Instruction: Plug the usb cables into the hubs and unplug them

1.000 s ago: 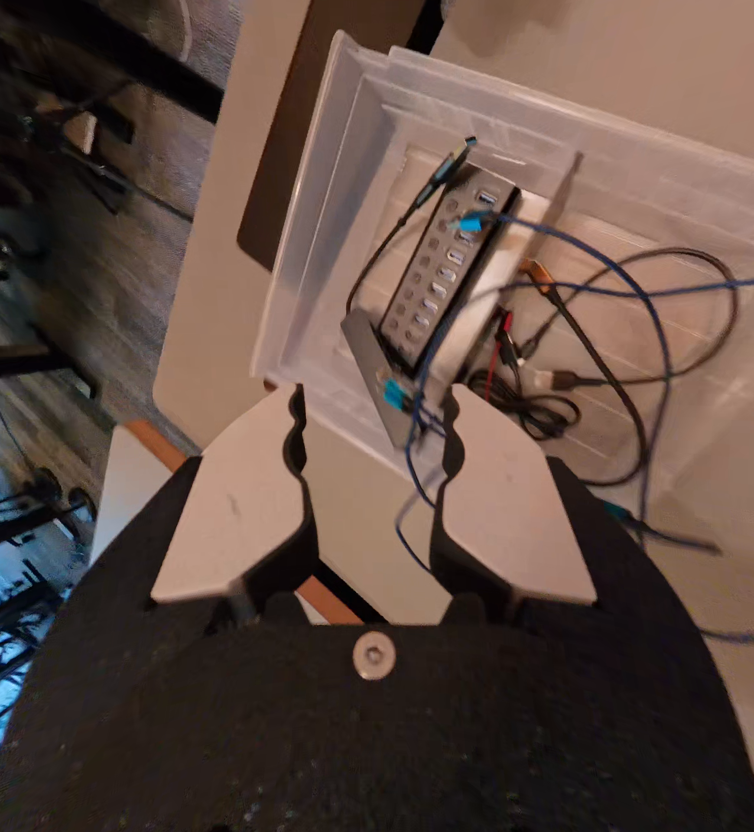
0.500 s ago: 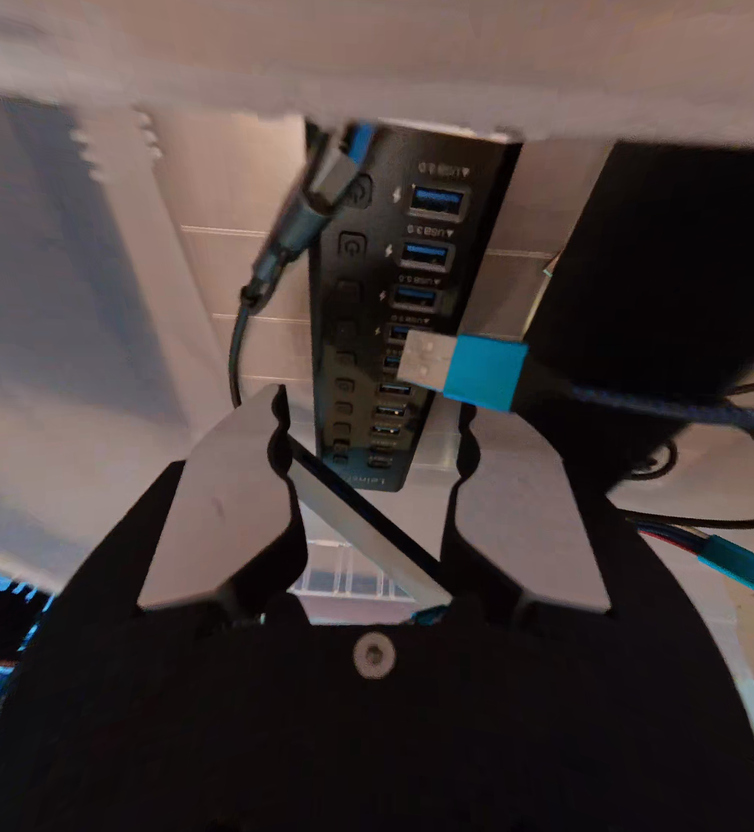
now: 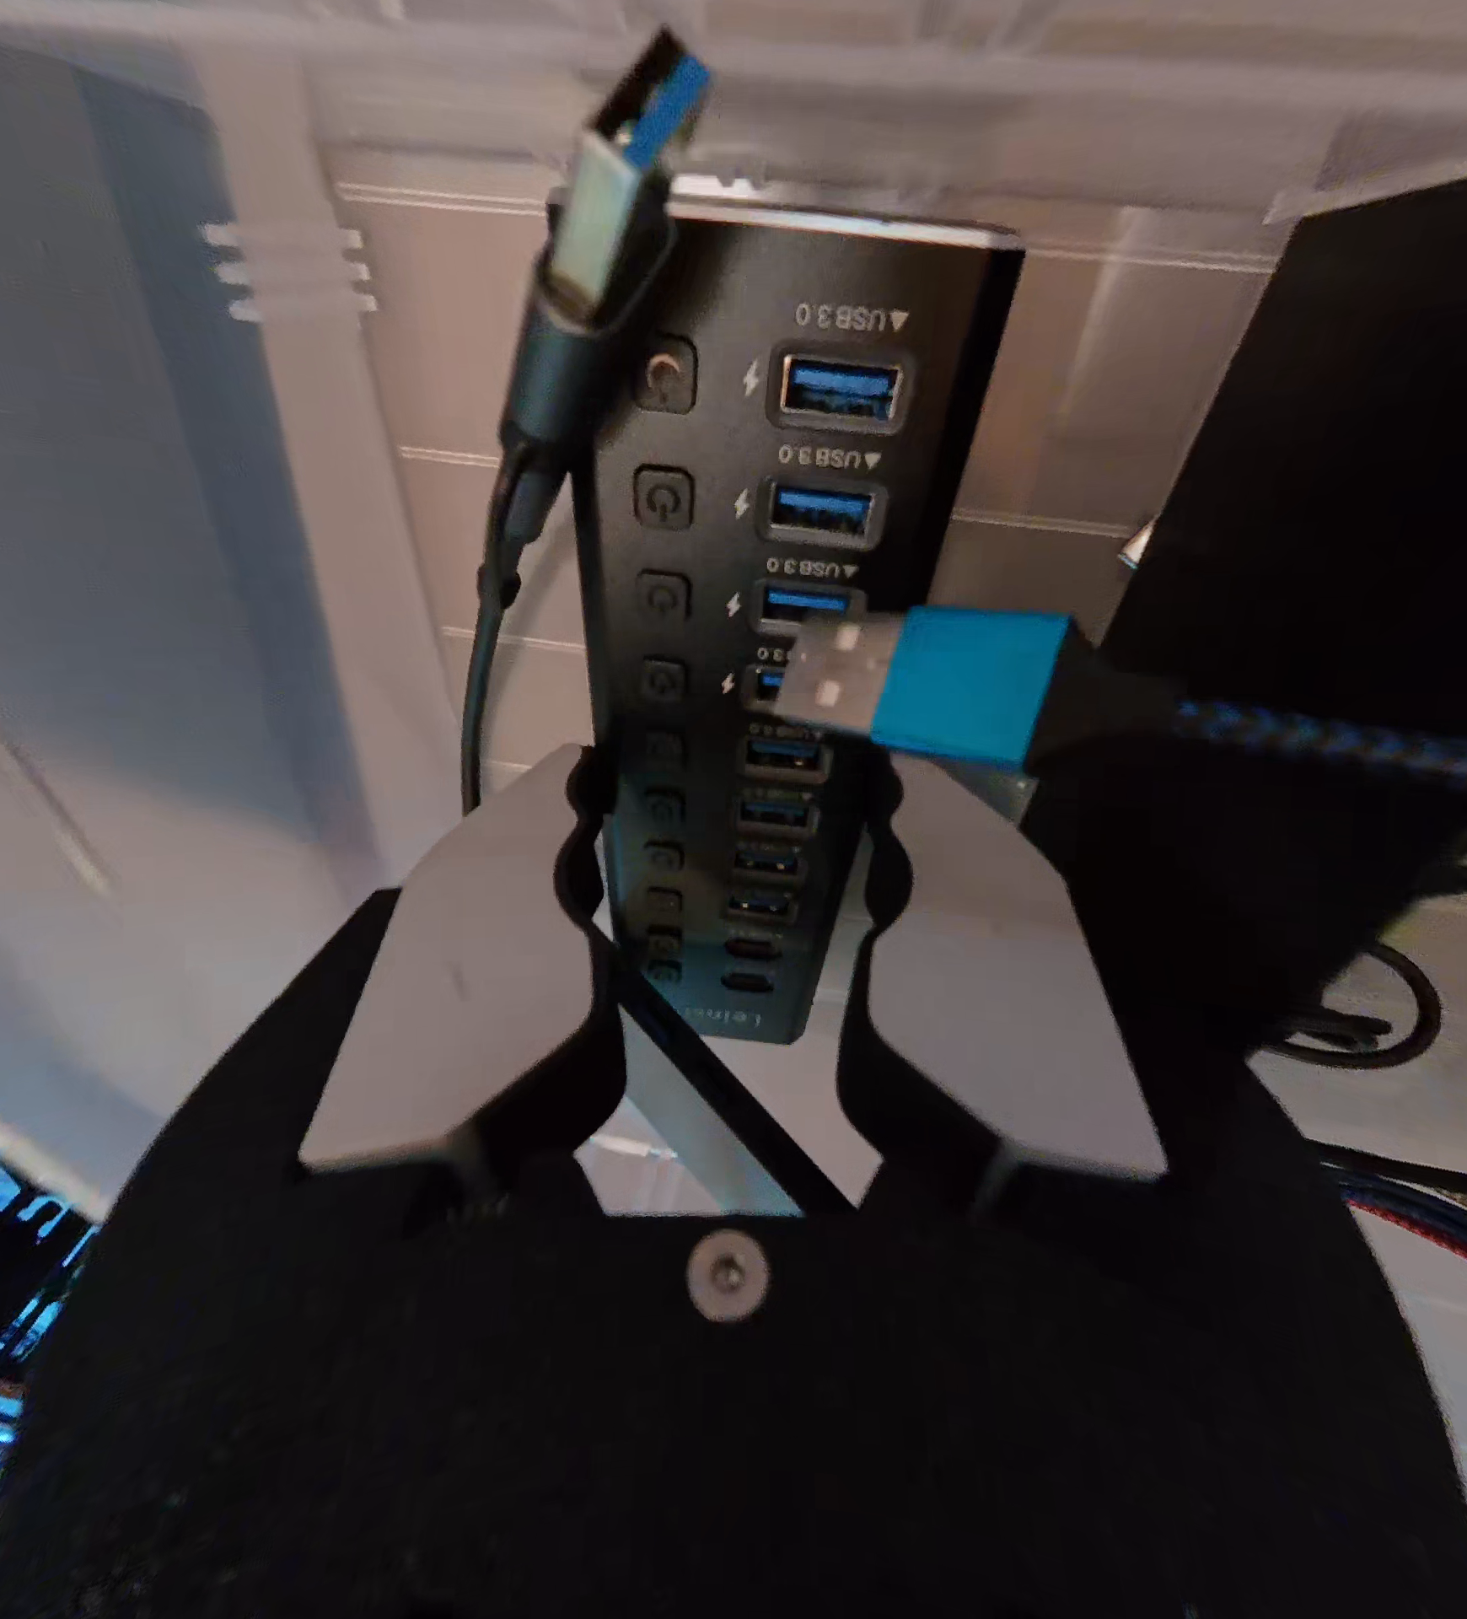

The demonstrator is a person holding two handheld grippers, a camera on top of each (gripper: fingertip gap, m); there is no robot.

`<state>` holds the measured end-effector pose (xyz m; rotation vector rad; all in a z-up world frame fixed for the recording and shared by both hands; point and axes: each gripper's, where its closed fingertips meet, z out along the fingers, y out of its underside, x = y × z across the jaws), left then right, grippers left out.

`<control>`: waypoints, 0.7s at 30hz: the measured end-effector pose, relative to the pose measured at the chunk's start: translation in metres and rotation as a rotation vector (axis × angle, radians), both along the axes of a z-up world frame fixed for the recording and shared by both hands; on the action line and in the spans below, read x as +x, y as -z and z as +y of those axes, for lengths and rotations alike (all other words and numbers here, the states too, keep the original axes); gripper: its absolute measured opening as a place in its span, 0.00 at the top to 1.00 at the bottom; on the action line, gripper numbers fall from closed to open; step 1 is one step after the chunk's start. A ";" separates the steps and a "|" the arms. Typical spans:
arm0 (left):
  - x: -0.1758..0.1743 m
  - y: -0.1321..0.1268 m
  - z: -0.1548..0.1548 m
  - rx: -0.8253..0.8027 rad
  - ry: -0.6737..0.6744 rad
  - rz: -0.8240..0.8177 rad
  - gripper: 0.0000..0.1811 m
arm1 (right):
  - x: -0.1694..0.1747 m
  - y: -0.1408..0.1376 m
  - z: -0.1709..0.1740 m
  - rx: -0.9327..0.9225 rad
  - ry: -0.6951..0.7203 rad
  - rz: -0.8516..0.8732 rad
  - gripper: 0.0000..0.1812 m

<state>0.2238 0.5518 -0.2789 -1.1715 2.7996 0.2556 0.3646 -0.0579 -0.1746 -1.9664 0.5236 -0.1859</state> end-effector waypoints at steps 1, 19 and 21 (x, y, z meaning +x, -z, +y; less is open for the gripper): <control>0.002 -0.003 -0.001 -0.008 0.001 -0.023 0.68 | -0.001 0.001 0.000 -0.019 -0.006 -0.006 0.49; 0.027 -0.206 -0.034 -0.406 -0.128 -0.908 0.68 | -0.049 -0.058 0.074 0.188 -0.234 -0.103 0.49; 0.024 -0.237 -0.063 -0.434 -0.073 -0.971 0.68 | -0.062 -0.074 0.103 0.268 -0.299 -0.141 0.49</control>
